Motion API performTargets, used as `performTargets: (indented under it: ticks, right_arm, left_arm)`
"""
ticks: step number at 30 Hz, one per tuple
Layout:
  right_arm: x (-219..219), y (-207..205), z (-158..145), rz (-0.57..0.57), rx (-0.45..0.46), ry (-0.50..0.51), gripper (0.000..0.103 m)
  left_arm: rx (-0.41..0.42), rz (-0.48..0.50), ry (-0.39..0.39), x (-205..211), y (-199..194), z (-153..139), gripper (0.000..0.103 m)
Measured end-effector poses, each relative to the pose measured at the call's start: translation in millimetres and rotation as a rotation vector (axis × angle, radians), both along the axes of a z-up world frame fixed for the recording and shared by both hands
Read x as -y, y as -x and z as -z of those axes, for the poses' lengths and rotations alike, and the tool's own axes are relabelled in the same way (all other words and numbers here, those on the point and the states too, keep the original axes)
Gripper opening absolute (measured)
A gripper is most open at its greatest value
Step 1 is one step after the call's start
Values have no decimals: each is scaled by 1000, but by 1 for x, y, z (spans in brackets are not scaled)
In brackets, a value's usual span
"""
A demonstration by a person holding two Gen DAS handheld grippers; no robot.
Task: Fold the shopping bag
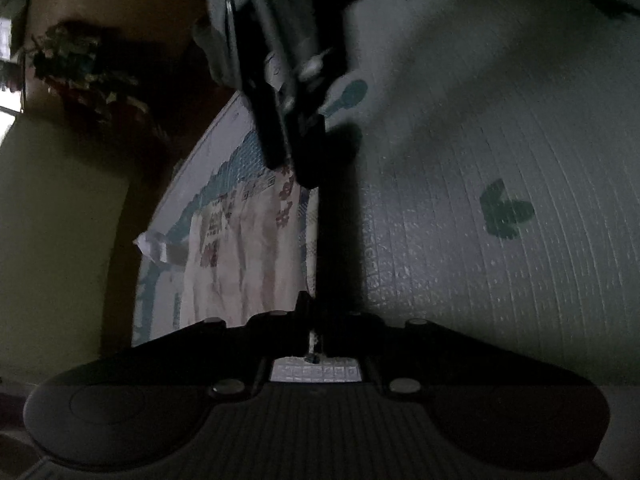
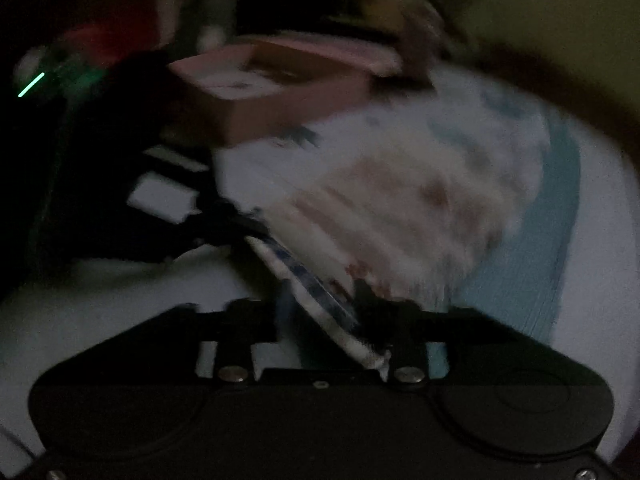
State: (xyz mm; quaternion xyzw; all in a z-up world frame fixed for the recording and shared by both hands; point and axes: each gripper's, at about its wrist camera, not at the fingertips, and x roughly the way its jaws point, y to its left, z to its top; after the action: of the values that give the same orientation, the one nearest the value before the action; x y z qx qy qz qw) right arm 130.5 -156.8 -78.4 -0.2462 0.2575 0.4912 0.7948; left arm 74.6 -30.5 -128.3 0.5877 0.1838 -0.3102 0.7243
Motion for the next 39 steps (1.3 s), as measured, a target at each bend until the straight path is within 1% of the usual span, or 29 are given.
performTargets:
  ticks: [2,3,4,5,6,7,8,10,14,15,16,20,21,23,25,27,28,29,31,33,35,36,39]
  right_arm:
    - [-10,21,0,-109,163,67,45]
    - [-15,26,4,-145,218,104,43]
    - [-18,27,7,-168,248,131,43]
    - [-17,25,9,-174,246,145,42]
    - [-16,23,10,-180,244,159,33]
    - [-15,21,11,-186,242,173,26]
    - [-15,19,13,-192,240,187,23]
    - [-13,15,15,-204,237,215,13]
    - [-11,6,21,-228,229,271,10]
    - [-7,2,20,-228,203,268,10]
    - [-1,-5,16,-219,147,243,10]
    - [14,-42,15,-164,-89,130,10]
    - [20,-57,16,-130,-190,80,10]
    - [27,-76,21,-90,-318,15,11]
    - [37,-98,27,-40,-477,-68,11]
    - [44,-114,34,-5,-586,-127,11]
    - [47,-120,37,9,-626,-148,11]
    - [49,-124,39,24,-658,-167,11]
    - [53,-136,45,67,-720,-211,11]
    - [56,-143,50,100,-763,-239,11]
    - [59,-142,50,135,-779,-263,11]
    - [61,-141,50,155,-789,-274,10]
    - [67,-138,52,233,-842,-321,10]
  left_arm:
    - [-17,2,10,-1,-3,-2,3]
    - [-25,3,14,-1,-4,-3,3]
    - [-29,5,16,-1,-5,-3,3]
    - [-32,3,19,-1,-6,-3,3]
    - [-34,0,22,-2,-7,-4,3]
    - [-37,-3,26,-3,-7,-4,3]
    - [-46,-11,41,-4,-9,-5,3]
    - [-80,-37,92,-7,-13,-9,3]
    - [-147,-60,165,-18,-20,-16,3]
    - [-167,-65,184,-20,-24,-19,3]
    - [-206,-75,222,-23,-30,-23,4]
    - [-426,-102,422,-44,-53,-37,5]
    - [-477,-124,473,-50,-61,-37,5]
    - [-580,-170,574,-62,-76,-38,6]
    - [-687,-223,683,-74,-92,-37,7]
    - [-812,-318,824,-92,-112,-30,7]
    - [-841,-349,864,-97,-117,-27,8]
    - [-892,-412,936,-105,-124,-21,8]
    - [-942,-467,1006,-113,-123,-16,8]
    - [-977,-510,1057,-120,-122,-13,9]
    - [-1017,-565,1123,-125,-122,-7,9]
    - [-1023,-576,1135,-126,-120,-8,9]
    - [-1055,-654,1223,-132,-116,-3,9]
